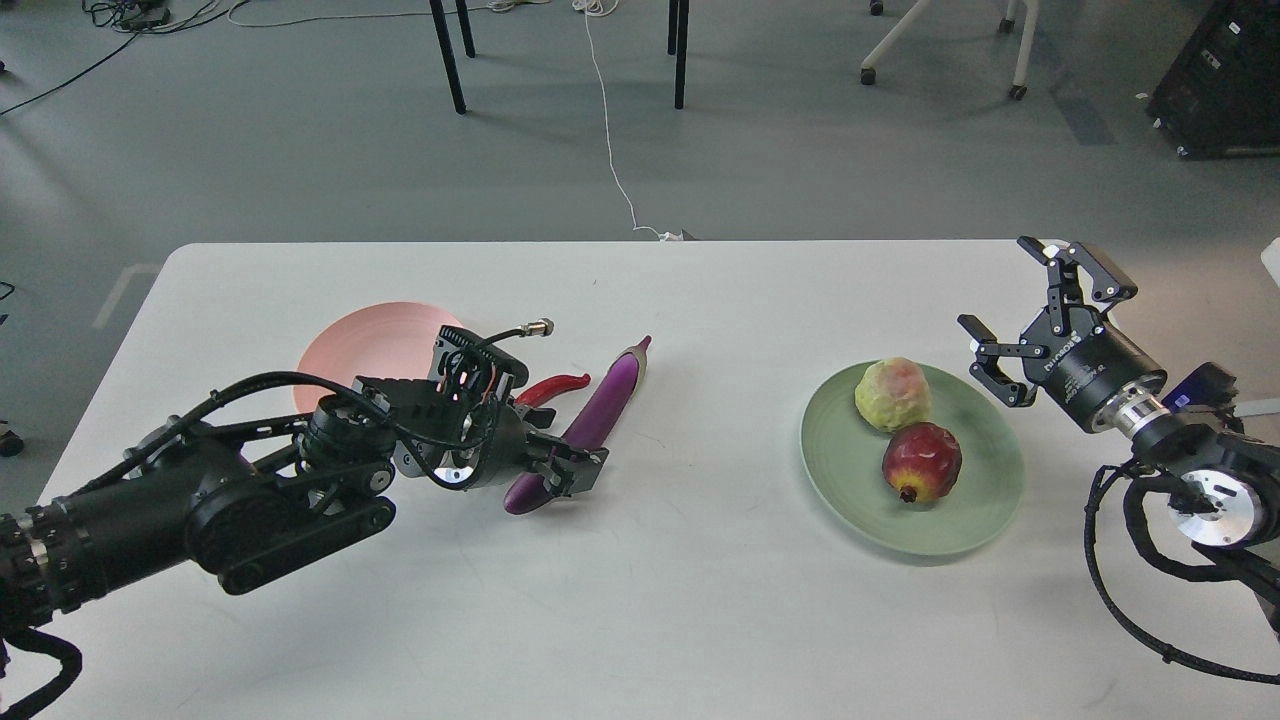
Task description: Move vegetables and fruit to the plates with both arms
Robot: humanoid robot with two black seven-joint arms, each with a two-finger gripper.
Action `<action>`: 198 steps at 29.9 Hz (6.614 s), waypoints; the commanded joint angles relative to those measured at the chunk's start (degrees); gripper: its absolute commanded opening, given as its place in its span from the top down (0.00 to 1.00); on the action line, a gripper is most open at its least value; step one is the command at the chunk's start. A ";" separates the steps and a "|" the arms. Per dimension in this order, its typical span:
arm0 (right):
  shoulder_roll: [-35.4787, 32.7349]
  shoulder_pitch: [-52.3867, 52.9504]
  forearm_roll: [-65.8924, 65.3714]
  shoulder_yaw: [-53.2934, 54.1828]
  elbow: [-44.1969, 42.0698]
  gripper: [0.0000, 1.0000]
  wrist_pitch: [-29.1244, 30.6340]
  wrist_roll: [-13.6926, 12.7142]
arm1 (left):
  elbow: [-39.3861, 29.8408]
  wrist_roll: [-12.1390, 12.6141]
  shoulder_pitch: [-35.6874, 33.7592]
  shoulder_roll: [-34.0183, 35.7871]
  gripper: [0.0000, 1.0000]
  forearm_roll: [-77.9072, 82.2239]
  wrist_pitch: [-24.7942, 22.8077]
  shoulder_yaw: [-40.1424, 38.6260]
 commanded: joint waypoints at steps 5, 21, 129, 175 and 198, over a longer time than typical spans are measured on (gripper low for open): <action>0.09 -0.35 0.00 0.04 0.00 0.02 0.07 -0.01 | 0.07 0.35 0.02 -0.27 0.84 0.00 -0.15 -0.04; 0.36 -0.26 0.00 0.04 0.00 0.02 -0.01 -0.01 | -3.97 -0.88 -4.90 11.13 0.87 -9.14 -0.06 -1.36; 0.44 -0.44 -0.18 0.04 0.62 0.02 -0.28 -0.01 | -1.33 -3.61 -1.82 11.76 0.79 -5.70 6.27 -0.39; 0.44 0.70 -0.18 0.04 0.44 0.01 -0.28 -0.01 | -4.23 -9.39 1.42 17.49 0.02 -34.04 10.93 -13.56; -0.70 0.18 0.09 -1.28 9.14 0.01 -6.95 -0.01 | -1.51 -13.72 32.62 -6.16 0.02 -65.57 16.04 -51.37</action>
